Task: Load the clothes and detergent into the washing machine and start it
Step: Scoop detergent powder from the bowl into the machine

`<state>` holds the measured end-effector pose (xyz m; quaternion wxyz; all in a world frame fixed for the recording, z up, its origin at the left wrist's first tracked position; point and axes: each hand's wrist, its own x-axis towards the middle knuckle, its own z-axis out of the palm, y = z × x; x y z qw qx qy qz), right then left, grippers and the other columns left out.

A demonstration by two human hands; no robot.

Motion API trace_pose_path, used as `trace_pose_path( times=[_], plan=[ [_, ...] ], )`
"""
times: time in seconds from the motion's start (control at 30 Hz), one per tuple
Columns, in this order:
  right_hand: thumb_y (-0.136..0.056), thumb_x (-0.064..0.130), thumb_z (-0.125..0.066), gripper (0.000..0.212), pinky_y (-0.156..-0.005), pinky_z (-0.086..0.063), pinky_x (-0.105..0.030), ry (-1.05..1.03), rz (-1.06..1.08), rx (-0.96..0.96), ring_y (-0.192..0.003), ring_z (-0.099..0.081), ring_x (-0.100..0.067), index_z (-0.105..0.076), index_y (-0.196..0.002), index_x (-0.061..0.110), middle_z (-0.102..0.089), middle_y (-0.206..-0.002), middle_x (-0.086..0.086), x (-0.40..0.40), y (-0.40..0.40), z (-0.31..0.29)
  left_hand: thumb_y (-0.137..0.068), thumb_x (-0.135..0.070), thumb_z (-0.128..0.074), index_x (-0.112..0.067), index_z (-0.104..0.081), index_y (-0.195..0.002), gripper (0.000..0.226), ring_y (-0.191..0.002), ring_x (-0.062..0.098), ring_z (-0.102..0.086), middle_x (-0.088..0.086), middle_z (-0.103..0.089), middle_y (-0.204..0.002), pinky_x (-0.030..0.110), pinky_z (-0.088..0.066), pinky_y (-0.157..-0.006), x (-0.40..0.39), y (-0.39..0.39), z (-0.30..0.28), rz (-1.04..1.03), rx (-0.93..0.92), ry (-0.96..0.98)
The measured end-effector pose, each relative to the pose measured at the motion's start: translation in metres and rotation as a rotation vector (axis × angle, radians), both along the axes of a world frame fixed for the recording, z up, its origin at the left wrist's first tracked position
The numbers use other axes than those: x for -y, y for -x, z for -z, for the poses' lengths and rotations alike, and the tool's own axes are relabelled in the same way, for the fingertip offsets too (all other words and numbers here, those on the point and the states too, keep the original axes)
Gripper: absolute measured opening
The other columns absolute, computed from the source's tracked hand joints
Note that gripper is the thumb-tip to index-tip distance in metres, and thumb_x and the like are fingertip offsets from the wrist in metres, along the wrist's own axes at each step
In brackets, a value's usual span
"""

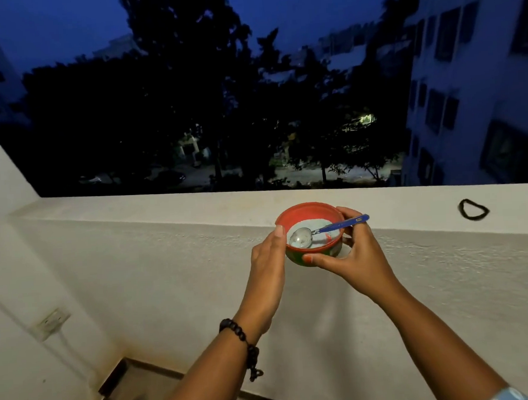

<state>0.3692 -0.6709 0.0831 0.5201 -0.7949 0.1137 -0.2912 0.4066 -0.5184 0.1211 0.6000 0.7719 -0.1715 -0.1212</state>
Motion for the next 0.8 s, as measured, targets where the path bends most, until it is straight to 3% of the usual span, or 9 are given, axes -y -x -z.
trace_pose_path(
  times=[0.07,0.2,0.33,0.43,0.6,0.7,0.8],
  plan=[
    [-0.061,0.033,-0.089,0.100,-0.088,-0.043,-0.016,0.044,0.032,-0.021,-0.118,-0.043,-0.011,-0.030,-0.142,0.025,-0.036,-0.143,0.001,0.015,-0.008,-0.004,-0.075,-0.078,-0.021,-0.058,-0.037,-0.109,0.043,-0.137,0.019,-0.038,0.000,-0.034,-0.153,0.048,-0.035,-0.113,0.017,-0.009,0.001,0.000,0.008,0.011],
    [-0.062,0.033,-0.089,0.103,-0.097,-0.046,-0.031,0.074,0.068,-0.072,-0.128,-0.047,-0.022,-0.030,-0.146,0.019,-0.035,-0.146,-0.004,0.040,-0.024,-0.010,-0.067,-0.092,-0.019,-0.050,-0.042,-0.132,0.080,-0.135,0.015,-0.040,-0.004,-0.039,-0.150,0.046,-0.036,-0.112,0.048,-0.027,0.005,0.015,0.012,0.040],
    [-0.066,0.029,-0.087,0.105,-0.100,-0.045,-0.034,0.070,0.088,-0.115,-0.130,-0.047,-0.026,-0.025,-0.150,0.015,-0.038,-0.148,-0.006,0.061,-0.038,-0.014,-0.092,-0.067,-0.020,-0.048,-0.049,-0.109,0.039,-0.105,-0.003,-0.050,-0.020,-0.054,-0.115,0.028,-0.037,-0.096,0.071,-0.039,-0.002,0.049,-0.017,0.096],
    [-0.066,0.034,-0.087,0.108,-0.102,-0.044,-0.037,0.069,0.110,-0.153,-0.132,-0.047,-0.026,-0.023,-0.151,0.015,-0.040,-0.150,-0.007,0.073,-0.049,-0.014,-0.097,-0.060,-0.018,-0.051,-0.049,-0.097,0.033,-0.093,-0.012,-0.048,-0.030,-0.052,-0.098,0.023,-0.036,-0.090,0.082,-0.048,-0.005,0.085,-0.024,0.095],
    [-0.065,0.035,-0.088,0.110,-0.104,-0.042,-0.036,0.051,0.127,-0.185,-0.134,-0.044,-0.026,-0.022,-0.150,0.013,-0.043,-0.148,-0.007,0.085,-0.062,-0.017,-0.097,-0.062,-0.014,-0.040,-0.048,-0.119,0.047,-0.096,-0.010,-0.047,-0.025,-0.052,-0.104,0.025,-0.035,-0.091,0.095,-0.067,0.004,0.111,-0.054,0.097],
    [-0.064,0.032,-0.088,0.112,-0.105,-0.042,-0.036,0.030,0.124,-0.193,-0.133,-0.045,-0.026,-0.018,-0.150,0.014,-0.044,-0.147,-0.007,0.089,-0.064,-0.017,-0.097,-0.062,-0.014,-0.041,-0.047,-0.116,0.044,-0.094,-0.011,-0.047,-0.024,-0.053,-0.104,0.025,-0.034,-0.090,0.099,-0.070,0.006,0.113,-0.051,0.087],
    [-0.063,0.031,-0.089,0.120,-0.108,-0.039,-0.041,0.004,0.098,-0.180,-0.137,-0.041,-0.027,-0.010,-0.152,0.018,-0.040,-0.150,-0.008,0.090,-0.063,-0.017,-0.097,-0.062,-0.013,-0.039,-0.047,-0.121,0.047,-0.106,0.000,-0.047,-0.016,-0.051,-0.117,0.027,-0.034,-0.095,0.098,-0.071,0.006,0.105,-0.069,0.078]
  ],
)
